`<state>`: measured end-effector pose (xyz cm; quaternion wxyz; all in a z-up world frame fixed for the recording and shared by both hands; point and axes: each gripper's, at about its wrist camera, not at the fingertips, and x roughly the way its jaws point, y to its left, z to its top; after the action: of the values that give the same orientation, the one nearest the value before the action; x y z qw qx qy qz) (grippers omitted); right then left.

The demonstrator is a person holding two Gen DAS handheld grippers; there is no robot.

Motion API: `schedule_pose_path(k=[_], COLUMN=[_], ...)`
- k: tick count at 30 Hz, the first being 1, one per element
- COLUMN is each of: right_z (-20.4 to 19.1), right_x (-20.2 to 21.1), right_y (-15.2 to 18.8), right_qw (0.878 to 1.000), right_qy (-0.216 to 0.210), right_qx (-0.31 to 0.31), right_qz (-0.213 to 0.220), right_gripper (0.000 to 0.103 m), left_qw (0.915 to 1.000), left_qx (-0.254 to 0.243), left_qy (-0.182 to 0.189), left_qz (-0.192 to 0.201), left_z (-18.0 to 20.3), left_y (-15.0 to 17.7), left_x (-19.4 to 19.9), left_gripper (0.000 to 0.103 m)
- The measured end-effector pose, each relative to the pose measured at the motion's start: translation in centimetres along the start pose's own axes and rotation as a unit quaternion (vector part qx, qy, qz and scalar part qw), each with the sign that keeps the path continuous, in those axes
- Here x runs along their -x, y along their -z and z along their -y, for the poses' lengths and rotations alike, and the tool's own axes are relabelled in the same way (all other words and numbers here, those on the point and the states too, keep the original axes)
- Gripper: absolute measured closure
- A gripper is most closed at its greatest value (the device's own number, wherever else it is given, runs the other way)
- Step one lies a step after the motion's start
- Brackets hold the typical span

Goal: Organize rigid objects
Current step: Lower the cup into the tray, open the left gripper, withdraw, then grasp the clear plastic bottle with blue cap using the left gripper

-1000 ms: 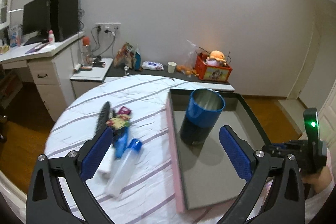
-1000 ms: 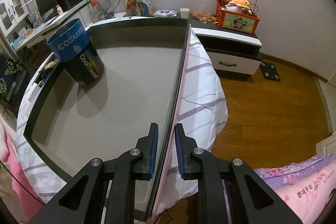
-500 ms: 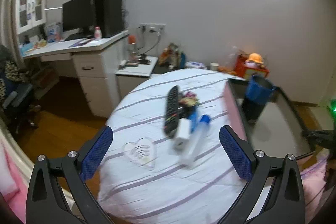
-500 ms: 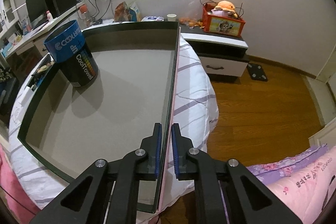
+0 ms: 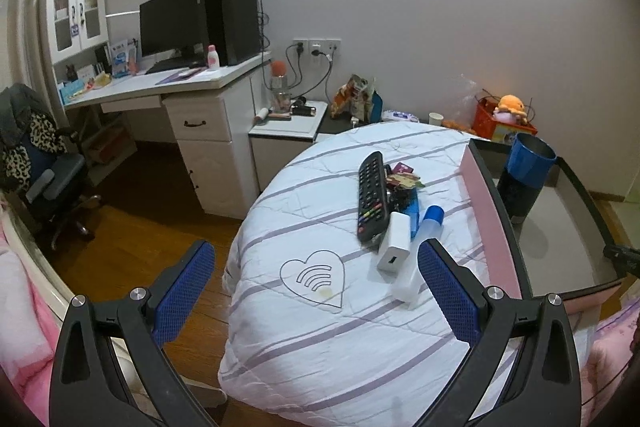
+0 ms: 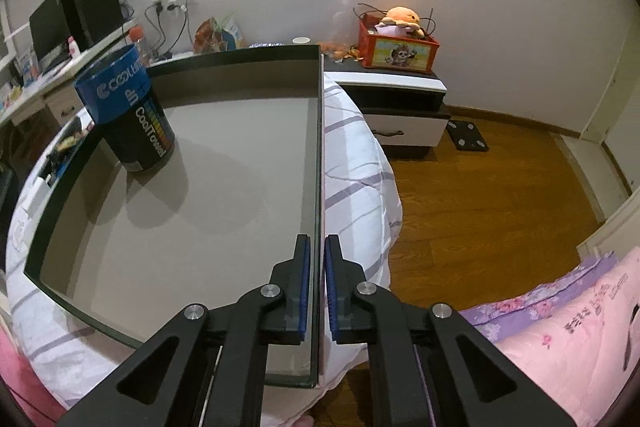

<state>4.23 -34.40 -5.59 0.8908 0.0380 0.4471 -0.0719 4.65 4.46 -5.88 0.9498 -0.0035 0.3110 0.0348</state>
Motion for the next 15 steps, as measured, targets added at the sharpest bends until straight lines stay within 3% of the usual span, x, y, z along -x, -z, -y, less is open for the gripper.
schedule_pose_path(k=[15], right_z=[0.1], right_x=[-0.1], right_y=[0.0], right_qw=[1.0], right_qy=[-0.006], right_qx=[-0.005], right_qz=[0.001], right_gripper=[0.096], left_qw=[0.9995], left_qx=[-0.01], left_qy=[0.004], left_qz=[-0.028], left_z=[-0.2], left_y=[-0.2], left_x=[-2.1], left_gripper=[0.0])
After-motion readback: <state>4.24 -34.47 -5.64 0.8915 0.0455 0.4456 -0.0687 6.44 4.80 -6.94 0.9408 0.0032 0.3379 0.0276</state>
